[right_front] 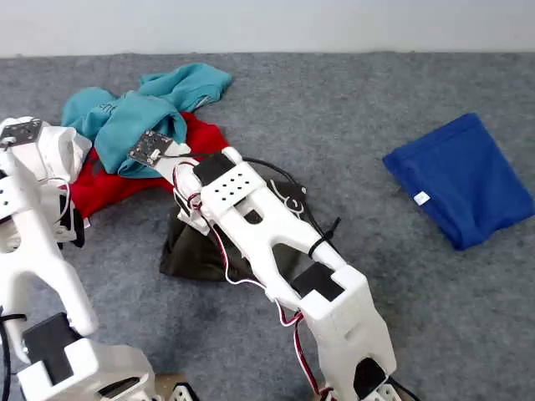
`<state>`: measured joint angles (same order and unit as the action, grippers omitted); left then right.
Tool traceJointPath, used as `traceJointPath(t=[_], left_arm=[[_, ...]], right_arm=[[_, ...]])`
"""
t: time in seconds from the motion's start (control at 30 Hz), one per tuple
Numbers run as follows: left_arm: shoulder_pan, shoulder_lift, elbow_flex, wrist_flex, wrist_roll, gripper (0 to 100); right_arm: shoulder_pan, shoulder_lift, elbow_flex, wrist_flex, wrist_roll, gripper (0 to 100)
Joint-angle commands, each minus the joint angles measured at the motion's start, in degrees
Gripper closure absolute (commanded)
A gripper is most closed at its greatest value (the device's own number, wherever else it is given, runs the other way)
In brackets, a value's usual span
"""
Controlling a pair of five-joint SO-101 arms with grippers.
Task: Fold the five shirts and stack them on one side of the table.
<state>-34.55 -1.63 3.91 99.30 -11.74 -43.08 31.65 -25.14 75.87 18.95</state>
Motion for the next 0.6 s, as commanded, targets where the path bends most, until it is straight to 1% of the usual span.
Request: traceJointPath(t=[0.0,0.2,0.3,0.47,0.57], left_arm=[[0.0,-2.2,-0.6,1.1,-1.1,88],[0.0,-2.2,-0.6,1.1,-1.1,88],[0.0,-2.2,-0.6,1.1,-1.1,88],[0.0,-2.2,-0.6,1.1,-1.1,88],[0.0,-2.2,-0.6,1.1,-1.1,88]], right_arm=[[1.8,-2.3,-2.5,4.8,-0.4,98.9],[6.1,-9.9,-2.5,14.3,-0.2,98.9],[6.7,-13.9,-2.4,17.5,0.3,98.9],[5.0,-14.8,-2.2,17.4,0.1,98.9],[3.3,-14.4,-2.2,14.6,0.0,98.9]])
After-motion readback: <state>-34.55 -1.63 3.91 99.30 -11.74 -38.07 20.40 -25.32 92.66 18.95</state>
